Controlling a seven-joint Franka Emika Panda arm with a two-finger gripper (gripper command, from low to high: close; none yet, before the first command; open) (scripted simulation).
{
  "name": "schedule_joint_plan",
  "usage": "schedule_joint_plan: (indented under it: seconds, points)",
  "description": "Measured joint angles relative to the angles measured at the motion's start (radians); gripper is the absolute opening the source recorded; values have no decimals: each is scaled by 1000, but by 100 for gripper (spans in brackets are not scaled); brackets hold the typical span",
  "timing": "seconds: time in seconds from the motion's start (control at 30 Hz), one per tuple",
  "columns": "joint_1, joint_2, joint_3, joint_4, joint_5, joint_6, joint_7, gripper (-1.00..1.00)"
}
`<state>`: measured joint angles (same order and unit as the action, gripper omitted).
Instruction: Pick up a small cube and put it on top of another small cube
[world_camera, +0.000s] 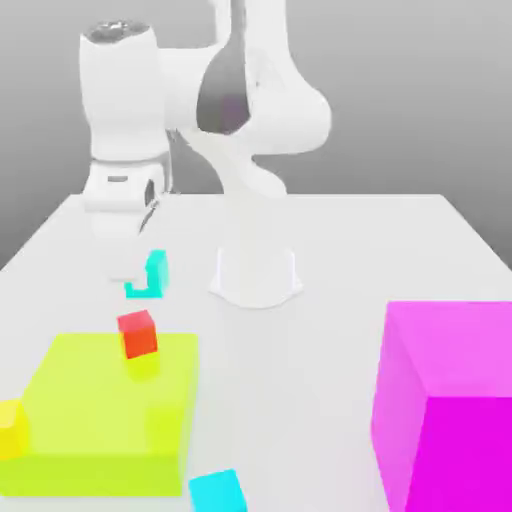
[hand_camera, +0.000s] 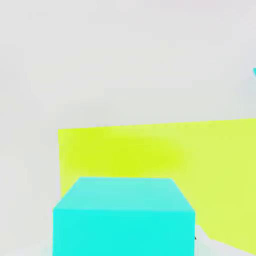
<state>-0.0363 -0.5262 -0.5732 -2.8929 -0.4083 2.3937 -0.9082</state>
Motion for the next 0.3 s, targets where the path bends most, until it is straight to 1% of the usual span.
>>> schedule_joint_plan:
  seconds: [0.17, 0.2, 0.3]
  points:
    - [19, 154, -58, -33, 0, 184, -16, -100]
    - [24, 185, -67, -39, 1, 221, -20, 100]
    - [24, 185, -67, -39, 1, 221, -20, 100]
